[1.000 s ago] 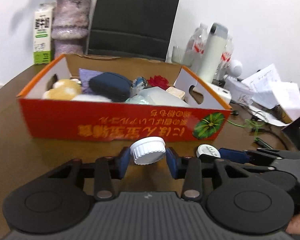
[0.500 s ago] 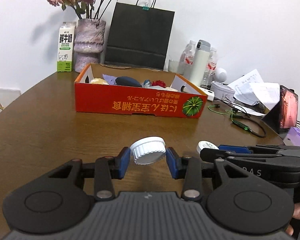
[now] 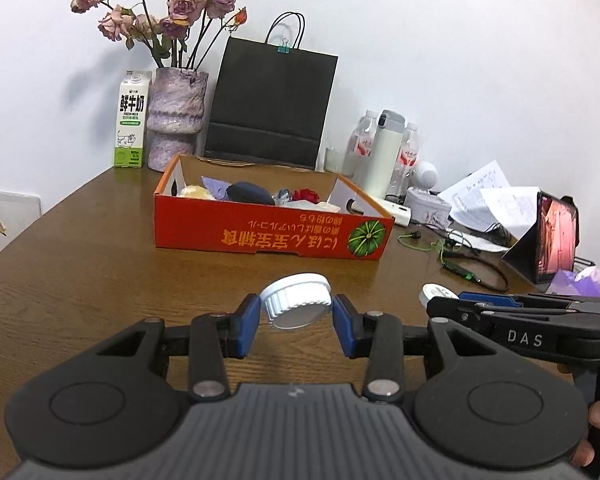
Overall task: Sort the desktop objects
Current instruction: 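Carry the white cap and white disc into the orange box while both tools open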
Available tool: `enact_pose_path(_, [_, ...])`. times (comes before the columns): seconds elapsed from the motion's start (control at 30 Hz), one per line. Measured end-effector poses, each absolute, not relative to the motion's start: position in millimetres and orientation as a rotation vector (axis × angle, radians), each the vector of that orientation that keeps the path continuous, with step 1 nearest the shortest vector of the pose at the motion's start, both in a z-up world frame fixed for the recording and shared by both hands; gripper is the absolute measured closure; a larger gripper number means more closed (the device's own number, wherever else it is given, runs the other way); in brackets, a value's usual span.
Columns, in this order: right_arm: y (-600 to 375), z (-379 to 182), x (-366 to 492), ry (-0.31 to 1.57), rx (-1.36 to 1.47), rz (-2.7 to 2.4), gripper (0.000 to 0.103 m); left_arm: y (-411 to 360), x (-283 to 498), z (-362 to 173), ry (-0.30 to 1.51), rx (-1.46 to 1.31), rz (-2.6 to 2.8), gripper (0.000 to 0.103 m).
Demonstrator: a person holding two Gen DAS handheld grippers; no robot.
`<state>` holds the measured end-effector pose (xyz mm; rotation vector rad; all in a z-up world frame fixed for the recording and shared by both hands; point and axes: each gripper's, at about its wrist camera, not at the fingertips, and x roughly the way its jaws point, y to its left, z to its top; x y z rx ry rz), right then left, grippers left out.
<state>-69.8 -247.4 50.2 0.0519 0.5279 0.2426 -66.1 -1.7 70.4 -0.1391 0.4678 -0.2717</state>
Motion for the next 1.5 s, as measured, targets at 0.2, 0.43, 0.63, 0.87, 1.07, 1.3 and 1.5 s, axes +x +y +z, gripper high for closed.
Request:
enact_pose_path(0.2, [-256.1, 73.3, -48.6, 0.485, 0.077, 0.281, 0.066, 0.6, -38.7, 89.9, 0.431, -0.154, -0.295, 0.063])
enact_pose_path(0.43, [-262.0, 115.7, 40.7, 0.469, 0.037, 0.282, 0.066, -10.2, 62.1, 124.2, 0.454, -0.184, -0.339, 0.063])
enact_pose_path(0.63, [-272.9, 99.0, 152.9, 0.651, 0.106, 0.245, 0.066, -36.1, 163.5, 124.0, 0.579, -0.218, -0.370, 0.063])
enact_pose_path(0.87, [-291.5, 69.1, 226.7, 0.792, 0.236, 0.194, 0.063, -75.3, 210.3, 73.4, 0.696, -0.220, -0.404, 0.063])
enact_pose_path(1.07, [-296.7, 74.9, 237.9, 0.758, 0.253, 0.172, 0.035, -89.7, 213.8, 62.5, 0.723, -0.194, -0.470, 0.035])
enact_pose_path(1.3, [-294.6, 95.2, 223.0, 0.718, 0.203, 0.175, 0.029, -50.0, 200.2, 90.1, 0.647, -0.199, -0.394, 0.009])
enact_pose_path(1.5, [-284.0, 113.2, 208.0, 0.694, 0.170, 0.177, 0.024, -24.3, 194.6, 114.0, 0.642, -0.157, -0.279, 0.000])
